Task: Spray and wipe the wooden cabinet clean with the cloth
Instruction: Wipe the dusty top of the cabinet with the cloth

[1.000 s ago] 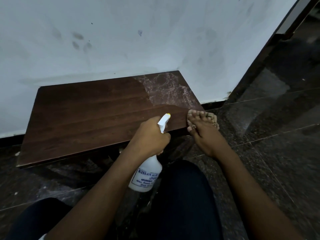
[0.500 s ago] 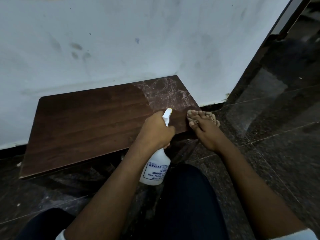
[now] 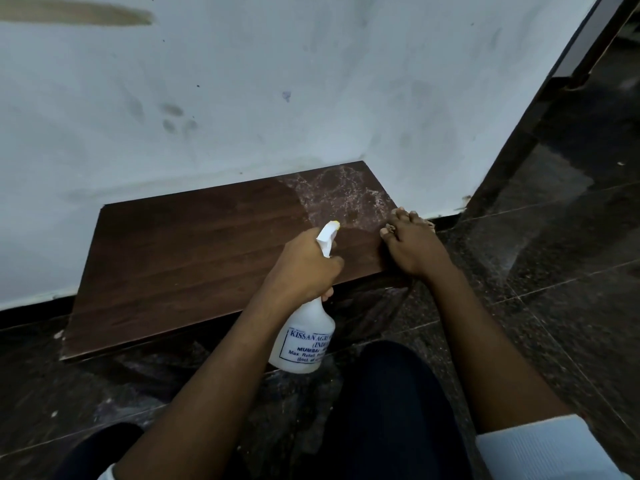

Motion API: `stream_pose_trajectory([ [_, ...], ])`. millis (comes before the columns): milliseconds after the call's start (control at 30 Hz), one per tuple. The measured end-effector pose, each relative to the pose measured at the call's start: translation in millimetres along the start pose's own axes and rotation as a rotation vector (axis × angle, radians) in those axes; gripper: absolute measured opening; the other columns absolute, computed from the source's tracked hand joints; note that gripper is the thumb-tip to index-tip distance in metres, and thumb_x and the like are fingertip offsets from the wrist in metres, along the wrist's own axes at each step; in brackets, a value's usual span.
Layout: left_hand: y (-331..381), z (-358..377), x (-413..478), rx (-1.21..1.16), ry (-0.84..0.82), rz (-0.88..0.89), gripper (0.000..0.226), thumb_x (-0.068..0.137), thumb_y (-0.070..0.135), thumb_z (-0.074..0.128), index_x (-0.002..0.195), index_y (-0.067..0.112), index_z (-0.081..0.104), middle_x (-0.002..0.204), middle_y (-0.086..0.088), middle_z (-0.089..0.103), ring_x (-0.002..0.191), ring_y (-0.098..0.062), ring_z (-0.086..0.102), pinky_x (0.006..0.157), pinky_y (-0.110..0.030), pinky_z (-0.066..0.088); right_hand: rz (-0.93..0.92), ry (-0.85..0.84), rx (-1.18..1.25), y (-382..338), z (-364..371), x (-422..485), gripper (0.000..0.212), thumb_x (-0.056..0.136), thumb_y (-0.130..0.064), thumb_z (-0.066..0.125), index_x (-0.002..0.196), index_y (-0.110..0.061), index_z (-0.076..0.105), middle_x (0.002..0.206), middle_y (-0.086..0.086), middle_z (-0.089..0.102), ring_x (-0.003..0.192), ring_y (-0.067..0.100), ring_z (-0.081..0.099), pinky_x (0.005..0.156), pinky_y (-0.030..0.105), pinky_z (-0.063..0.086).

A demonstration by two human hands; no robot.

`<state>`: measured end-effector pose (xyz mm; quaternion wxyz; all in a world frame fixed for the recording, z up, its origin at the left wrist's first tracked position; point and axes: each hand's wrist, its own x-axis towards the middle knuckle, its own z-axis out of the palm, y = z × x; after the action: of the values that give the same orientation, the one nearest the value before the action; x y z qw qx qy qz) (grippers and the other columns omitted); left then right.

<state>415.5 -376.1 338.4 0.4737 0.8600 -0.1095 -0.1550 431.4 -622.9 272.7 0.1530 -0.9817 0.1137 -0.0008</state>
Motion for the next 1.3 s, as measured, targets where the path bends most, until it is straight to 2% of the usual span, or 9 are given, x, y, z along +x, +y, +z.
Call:
stream_pose_trajectory([
  [133,-3,-2,-2,0.024,-0.006,-0.002,0.01,0.089,0.013,0.059,0.099,0.015,0.058,0.057,-0.001,0.065,0.039,-0.017,0.065,0.046,-0.028,0.054,-0.08,-0.041,-0.161,-30,3,11,0.063,0.109,-0.045,0.032,0.163,-0.014,0.025,0.171,0.009,0.018,0.158,0.031,0.012,0.126,0.045,0.006],
  [300,0,-1,-2,0.034,0.014,0.005,0.012,0.089,0.012,0.058,0.101,0.014,0.058,0.045,0.004,0.063,0.038,-0.014,0.065,0.041,-0.023,0.05,-0.403,-0.133,-0.181,-35,13,-20,0.065,0.108,-0.05,0.032,0.165,-0.025,0.017,0.172,-0.003,0.01,0.159,0.021,0.002,0.122,0.035,-0.011],
  [433,1,-7,2,0.036,0.019,0.001,0.012,0.09,0.014,0.06,0.102,0.017,0.058,0.064,-0.004,0.068,0.039,-0.015,0.065,0.051,-0.033,0.058,-0.237,-0.135,-0.212,-10,3,0,0.072,0.102,-0.063,0.028,0.165,-0.029,0.014,0.173,-0.002,0.006,0.159,0.024,0.003,0.127,0.053,0.004],
  [567,-1,-9,5,0.043,0.041,-0.013,0.012,0.089,0.013,0.06,0.1,0.017,0.058,0.064,-0.003,0.068,0.039,-0.017,0.066,0.043,-0.025,0.051,-0.072,-0.163,-0.244,-36,-2,38,0.089,0.097,-0.076,0.022,0.165,-0.022,0.006,0.173,0.004,-0.003,0.159,0.032,-0.003,0.126,0.055,0.0],
  [667,-2,-8,6,0.066,0.057,-0.004,0.009,0.087,0.012,0.058,0.096,0.016,0.058,0.052,0.0,0.064,0.037,-0.017,0.065,0.039,-0.021,0.046,-0.139,-0.135,-0.222,-66,12,23,0.091,0.096,-0.076,0.016,0.165,-0.016,0.012,0.173,0.009,0.004,0.159,0.033,0.0,0.126,0.051,0.002],
  [767,1,-5,9,0.07,0.074,0.021,0.007,0.088,0.015,0.063,0.092,0.018,0.059,0.065,0.0,0.069,0.045,-0.018,0.067,0.046,-0.026,0.053,-0.301,-0.123,-0.23,-61,17,-11,0.095,0.088,-0.075,0.001,0.164,-0.021,0.019,0.172,0.003,0.012,0.159,0.028,0.007,0.127,0.049,0.006],
  [900,2,-2,11,0.08,0.071,0.006,0.015,0.087,0.014,0.061,0.102,0.011,0.06,0.078,-0.008,0.072,0.041,-0.017,0.067,0.045,-0.027,0.055,-0.195,-0.1,-0.252,-19,4,0,0.081,0.095,-0.074,0.011,0.164,-0.033,0.016,0.173,-0.005,0.008,0.159,0.022,0.007,0.127,0.05,0.003],
  [1033,-3,-8,10,0.055,0.081,-0.021,0.016,0.087,0.013,0.059,0.102,0.012,0.06,0.075,-0.009,0.074,0.039,-0.016,0.067,0.043,-0.026,0.055,-0.056,-0.11,-0.281,-33,-2,36,0.084,0.098,-0.074,0.017,0.165,-0.023,0.009,0.173,0.005,0.0,0.159,0.031,-0.001,0.126,0.054,-0.003],
  [1300,-11,-16,6,-0.016,0.064,-0.069,0.021,0.082,0.021,0.062,0.103,0.015,0.059,0.068,-0.005,0.071,0.041,-0.019,0.067,0.046,-0.029,0.055,-0.29,-0.076,-0.126,-53,18,-16,0.098,0.09,-0.081,0.014,0.165,-0.018,0.007,0.171,0.009,0.017,0.158,0.024,0.009,0.119,0.035,-0.002],
])
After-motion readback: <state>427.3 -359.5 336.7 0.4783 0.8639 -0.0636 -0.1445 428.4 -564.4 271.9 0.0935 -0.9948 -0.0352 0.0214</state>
